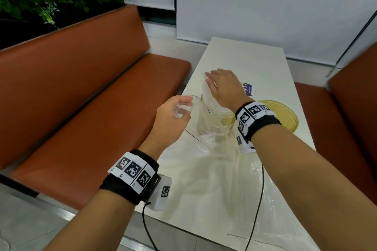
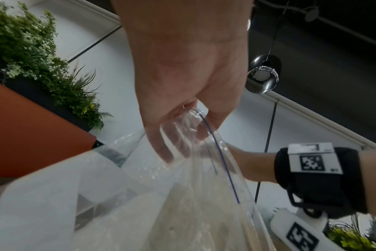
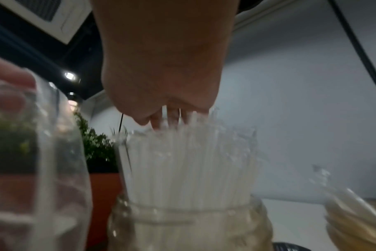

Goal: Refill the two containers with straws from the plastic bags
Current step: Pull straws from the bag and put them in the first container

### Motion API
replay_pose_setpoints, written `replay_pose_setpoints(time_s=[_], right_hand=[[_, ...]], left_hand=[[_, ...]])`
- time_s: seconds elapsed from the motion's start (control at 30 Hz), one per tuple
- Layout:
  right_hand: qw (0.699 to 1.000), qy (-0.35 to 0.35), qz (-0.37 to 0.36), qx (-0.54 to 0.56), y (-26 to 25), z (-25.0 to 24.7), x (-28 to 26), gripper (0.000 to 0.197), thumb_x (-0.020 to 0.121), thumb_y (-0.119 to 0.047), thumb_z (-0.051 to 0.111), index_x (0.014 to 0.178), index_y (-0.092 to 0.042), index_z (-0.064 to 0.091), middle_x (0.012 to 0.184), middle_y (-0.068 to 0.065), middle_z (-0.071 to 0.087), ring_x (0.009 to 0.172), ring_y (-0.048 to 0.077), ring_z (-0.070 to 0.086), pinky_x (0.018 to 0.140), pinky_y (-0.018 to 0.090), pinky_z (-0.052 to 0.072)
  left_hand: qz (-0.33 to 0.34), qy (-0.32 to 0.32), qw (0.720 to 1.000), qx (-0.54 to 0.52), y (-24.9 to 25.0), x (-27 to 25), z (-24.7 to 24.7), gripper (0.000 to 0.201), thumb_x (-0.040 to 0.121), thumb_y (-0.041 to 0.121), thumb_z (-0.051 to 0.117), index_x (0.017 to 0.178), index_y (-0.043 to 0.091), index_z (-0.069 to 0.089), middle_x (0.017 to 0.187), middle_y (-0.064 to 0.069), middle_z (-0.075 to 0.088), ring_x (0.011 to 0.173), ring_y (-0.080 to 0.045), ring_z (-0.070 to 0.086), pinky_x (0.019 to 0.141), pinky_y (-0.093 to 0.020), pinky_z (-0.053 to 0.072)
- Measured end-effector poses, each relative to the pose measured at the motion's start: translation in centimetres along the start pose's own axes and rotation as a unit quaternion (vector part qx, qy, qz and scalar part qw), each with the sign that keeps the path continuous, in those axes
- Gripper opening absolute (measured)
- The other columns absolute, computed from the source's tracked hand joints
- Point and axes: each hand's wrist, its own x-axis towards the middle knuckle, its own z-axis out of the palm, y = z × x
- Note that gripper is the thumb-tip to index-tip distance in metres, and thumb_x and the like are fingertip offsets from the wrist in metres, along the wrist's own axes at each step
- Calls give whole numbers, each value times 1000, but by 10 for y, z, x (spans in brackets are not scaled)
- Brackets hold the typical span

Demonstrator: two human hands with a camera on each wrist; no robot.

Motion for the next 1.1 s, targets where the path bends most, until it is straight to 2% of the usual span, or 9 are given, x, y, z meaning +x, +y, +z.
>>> replay_pose_setpoints(time_s=[0.17, 0.3, 0.43, 0.5, 0.57, 0.7, 0.83, 1.03, 1.1], right_hand=[[995, 87, 56, -1, -19, -46, -1, 37, 101, -41, 46, 116, -20, 72, 106, 1, 72, 100, 24, 65, 85, 38, 50], [991, -19, 122, -44, -26, -71, -11, 37, 98, -45, 50, 102, -21, 77, 101, 7, 72, 93, 30, 67, 77, 35, 49], [973, -119, 128, 151, -37, -84, -40, 35, 88, -29, 59, 63, -8, 72, 60, 7, 70, 58, 26, 67, 60, 30, 57], [912, -321, 127, 223, -55, -84, -56, 32, 93, -24, 59, 72, -5, 75, 66, 5, 74, 60, 21, 72, 61, 26, 58], [890, -406, 95, 186, -68, -67, -67, 28, 100, -23, 54, 89, -5, 74, 84, 2, 74, 86, 24, 72, 71, 23, 54], [913, -400, 68, 36, -85, -23, -85, 36, 104, -31, 47, 132, -12, 60, 125, 9, 64, 113, 29, 61, 84, 32, 44], [891, -445, 50, -73, -79, 14, -102, 60, 94, -60, 55, 124, -9, 64, 115, 11, 68, 107, 32, 64, 89, 38, 48], [901, -431, 44, -25, -72, 29, -113, 42, 98, -46, 56, 121, -12, 61, 112, 10, 65, 103, 31, 64, 87, 40, 52], [902, -430, 43, -6, -71, 26, -115, 39, 99, -45, 54, 120, -13, 61, 113, 8, 64, 104, 29, 62, 87, 39, 50]], left_hand=[[20, -63, 998, 12, 0, 1, 0, 64, 78, -22, 49, 132, 10, 61, 133, -1, 62, 114, -20, 66, 86, -17, 54], [28, -78, 996, 22, 2, -1, 2, 67, 77, -22, 48, 132, 15, 60, 135, 3, 61, 115, -18, 65, 88, -18, 53], [32, -77, 996, 17, 3, -5, 4, 71, 77, -22, 48, 137, 15, 57, 138, 5, 57, 117, -16, 63, 80, -19, 56], [31, -87, 995, 30, 4, -7, 5, 74, 76, -20, 51, 139, 19, 55, 139, 9, 55, 118, -13, 61, 82, -31, 60], [31, -98, 994, 33, 6, -11, 8, 77, 74, -20, 53, 138, 22, 56, 138, 11, 54, 119, -13, 61, 85, -42, 61], [30, -110, 993, 3, 12, -20, 15, 78, 73, -27, 50, 138, 15, 57, 141, 4, 53, 118, -21, 60, 77, -44, 62], [39, -113, 992, 30, 12, -26, 13, 82, 71, -27, 45, 140, 17, 55, 143, 5, 50, 118, -16, 60, 79, -41, 59], [56, -95, 992, 62, 2, -34, 12, 79, 73, -25, 41, 138, 17, 56, 141, 6, 53, 113, -14, 63, 59, -19, 52], [55, -93, 993, 55, 2, -35, 12, 78, 73, -25, 41, 137, 17, 57, 138, 7, 55, 111, -14, 64, 65, -29, 57]])
